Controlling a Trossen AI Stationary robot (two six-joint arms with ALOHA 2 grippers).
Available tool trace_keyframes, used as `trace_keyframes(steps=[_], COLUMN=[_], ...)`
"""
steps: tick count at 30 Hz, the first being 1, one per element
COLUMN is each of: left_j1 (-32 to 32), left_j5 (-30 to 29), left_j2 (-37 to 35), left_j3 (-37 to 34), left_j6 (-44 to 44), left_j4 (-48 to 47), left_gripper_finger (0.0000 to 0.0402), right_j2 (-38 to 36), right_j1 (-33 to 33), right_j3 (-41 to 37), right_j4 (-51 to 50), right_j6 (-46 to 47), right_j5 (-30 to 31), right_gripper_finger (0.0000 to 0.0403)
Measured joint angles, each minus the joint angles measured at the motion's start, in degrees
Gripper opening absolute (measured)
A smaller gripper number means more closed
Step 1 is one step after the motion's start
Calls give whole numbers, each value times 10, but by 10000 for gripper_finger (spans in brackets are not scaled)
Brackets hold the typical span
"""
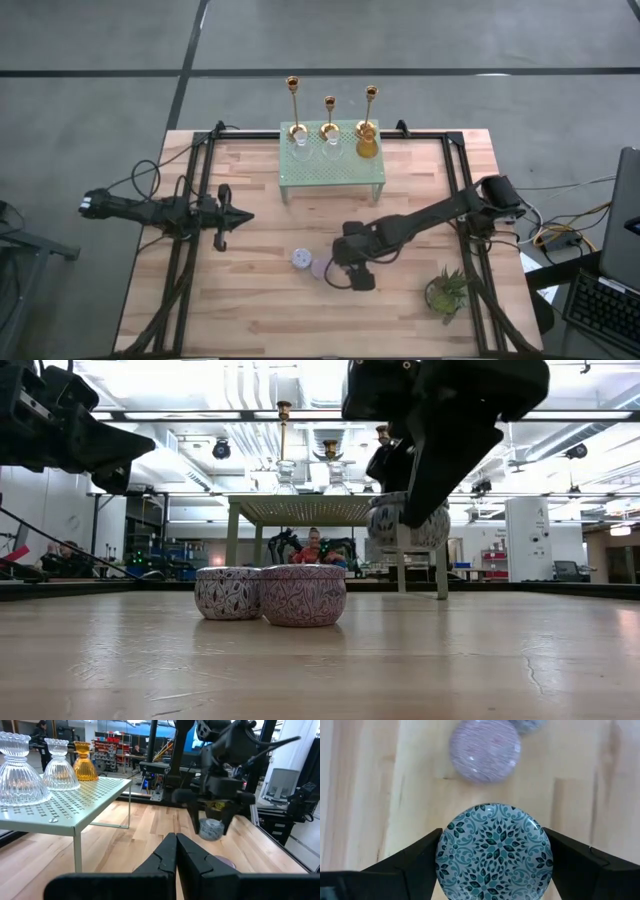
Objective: Pick & Place candle stick holders
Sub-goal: Put the blue patterned scented candle on the shelf
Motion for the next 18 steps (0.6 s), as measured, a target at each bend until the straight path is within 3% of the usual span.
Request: trace_keyframes(steps=[18], left_j1=[0], left_j5=[0], left_j2=[0], left_j3=[0], left_j6=[0], left_j4=[0], left_gripper_finger=[10], right_j2=[-114], right_j1=[-88], right_j3=[0], right_j4=[-91], right_j6=[1], right_j5=[63], right_gripper_finger=[303])
